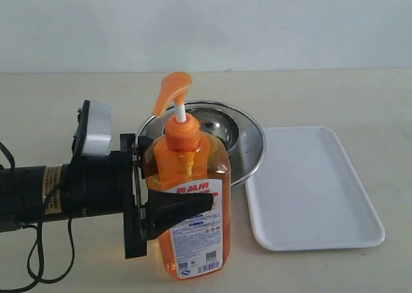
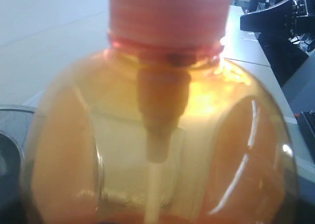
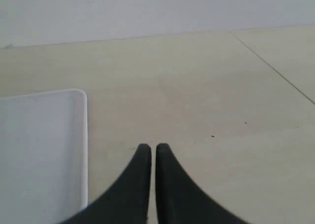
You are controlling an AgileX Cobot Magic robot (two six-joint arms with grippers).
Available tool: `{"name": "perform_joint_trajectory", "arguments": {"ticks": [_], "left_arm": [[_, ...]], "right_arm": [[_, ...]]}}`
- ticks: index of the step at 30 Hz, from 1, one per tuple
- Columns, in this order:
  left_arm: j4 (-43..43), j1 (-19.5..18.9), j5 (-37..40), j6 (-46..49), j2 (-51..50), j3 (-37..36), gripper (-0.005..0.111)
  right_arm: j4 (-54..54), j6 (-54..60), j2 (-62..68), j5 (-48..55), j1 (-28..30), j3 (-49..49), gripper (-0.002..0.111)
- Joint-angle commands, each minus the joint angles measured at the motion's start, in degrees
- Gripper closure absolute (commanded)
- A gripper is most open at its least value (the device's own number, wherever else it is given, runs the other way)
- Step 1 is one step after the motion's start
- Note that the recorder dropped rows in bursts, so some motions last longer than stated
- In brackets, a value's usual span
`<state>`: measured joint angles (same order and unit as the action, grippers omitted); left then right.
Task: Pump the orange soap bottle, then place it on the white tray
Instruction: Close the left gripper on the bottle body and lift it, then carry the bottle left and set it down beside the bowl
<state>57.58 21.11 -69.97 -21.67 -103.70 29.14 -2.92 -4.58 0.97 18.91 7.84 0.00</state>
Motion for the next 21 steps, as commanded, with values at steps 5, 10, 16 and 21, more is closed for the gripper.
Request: {"name": "perform_joint_trajectory", "arguments": {"ticks": [5, 10, 16, 21], "left_arm": [[-1.2, 0.2, 0.0, 0.7, -2.8, 0.2, 0.102], [-3.0, 0.2, 0.0, -0.1, -2.5, -1.3, 0.102], [-16.9, 0.1, 0.0, 8.3, 2.1, -9.4, 0.102], [-28.0, 0.1, 0.0, 11.1, 9.3, -16.4, 0.102]], "right_arm": [[-0.4, 0.4, -0.3, -0.5, 0.1, 0.0, 0.107], [-0.4, 0.4, -0.3, -0.5, 0.1, 0.0, 0.107], [-0.4, 0.4, -0.3, -0.5, 0.1, 0.0, 0.107], [-0.4, 0.4, -0.3, -0.5, 0.1, 0.0, 0.107]]}}
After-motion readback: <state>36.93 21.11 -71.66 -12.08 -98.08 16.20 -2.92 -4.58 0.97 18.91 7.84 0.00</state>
